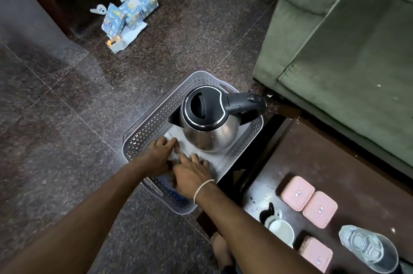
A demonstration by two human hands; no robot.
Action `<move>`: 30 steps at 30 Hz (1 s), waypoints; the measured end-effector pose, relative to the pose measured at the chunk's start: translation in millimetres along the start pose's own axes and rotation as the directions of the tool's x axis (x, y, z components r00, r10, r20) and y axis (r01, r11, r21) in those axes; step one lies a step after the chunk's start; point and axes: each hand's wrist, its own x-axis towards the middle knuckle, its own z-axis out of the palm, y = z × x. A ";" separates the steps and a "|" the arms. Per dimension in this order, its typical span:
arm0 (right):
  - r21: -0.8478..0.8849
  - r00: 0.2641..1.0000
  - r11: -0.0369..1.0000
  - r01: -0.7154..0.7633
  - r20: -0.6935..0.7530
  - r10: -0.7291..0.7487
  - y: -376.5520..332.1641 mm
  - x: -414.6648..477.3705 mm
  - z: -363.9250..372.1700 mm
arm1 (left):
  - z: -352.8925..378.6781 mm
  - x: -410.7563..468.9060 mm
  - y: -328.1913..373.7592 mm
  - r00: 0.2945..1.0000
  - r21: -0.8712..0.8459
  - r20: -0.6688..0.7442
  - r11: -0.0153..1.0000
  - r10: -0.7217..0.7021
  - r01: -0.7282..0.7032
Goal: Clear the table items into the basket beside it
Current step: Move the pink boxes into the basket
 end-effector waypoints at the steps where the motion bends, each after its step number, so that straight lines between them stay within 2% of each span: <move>1: -0.022 1.000 1.000 0.002 -0.008 -0.002 -0.9 -0.4 1.2 | -0.2 0.1 -0.2 1.000 0.000 0.006 1.000 -0.004 0.004; 11: -0.151 0.999 0.988 0.026 -0.017 -0.028 -3.5 -14.3 7.6 | -0.5 -8.2 1.3 1.000 0.035 -0.004 0.999 -0.001 0.001; 18: -0.173 0.999 0.984 0.052 -0.003 -0.053 -4.7 -32.0 9.4 | -0.4 -11.9 8.0 0.999 0.060 -0.037 0.998 -0.014 0.016; 23: -0.201 0.980 0.972 0.124 -0.127 -0.151 0.9 -55.0 6.5 | -2.7 -17.1 12.9 0.996 0.128 -0.093 0.992 -0.004 0.016; 27: -0.117 0.924 0.972 0.203 -0.306 -0.230 14.9 -81.9 -0.5 | -3.7 -38.4 34.0 0.978 0.116 -0.208 0.993 0.031 -0.007; 30: -0.017 0.867 0.977 0.214 -0.457 -0.198 29.6 -109.1 -9.3 | -0.8 -64.4 64.1 0.953 0.062 -0.291 0.996 0.083 -0.068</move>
